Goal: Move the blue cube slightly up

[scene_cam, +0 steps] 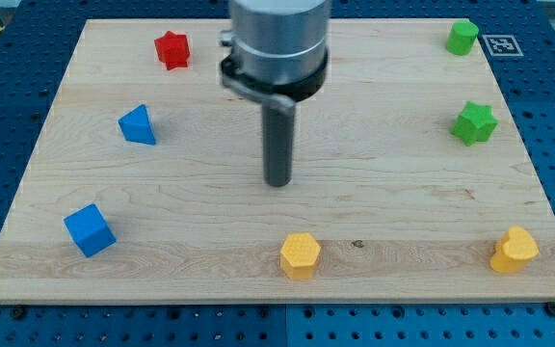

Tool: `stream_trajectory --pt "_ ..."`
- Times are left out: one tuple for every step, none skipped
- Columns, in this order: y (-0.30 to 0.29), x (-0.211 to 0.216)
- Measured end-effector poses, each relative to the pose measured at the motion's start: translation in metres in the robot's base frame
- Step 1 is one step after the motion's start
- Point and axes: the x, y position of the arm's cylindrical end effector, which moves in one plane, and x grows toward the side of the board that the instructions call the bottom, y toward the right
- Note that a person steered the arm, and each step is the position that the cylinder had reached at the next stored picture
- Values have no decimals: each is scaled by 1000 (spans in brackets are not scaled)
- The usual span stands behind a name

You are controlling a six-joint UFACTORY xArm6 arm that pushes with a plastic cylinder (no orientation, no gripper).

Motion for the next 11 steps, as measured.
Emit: stream_trajectory --pt "-44 34" --pt "-77 38" --pt "-101 61" --pt "-132 102" --pt "-171 118" --pt "-196 106" --pt "-196 85" --pt "-188 69" --pt "-151 61" --pt "-132 40" --pt "-130 29"
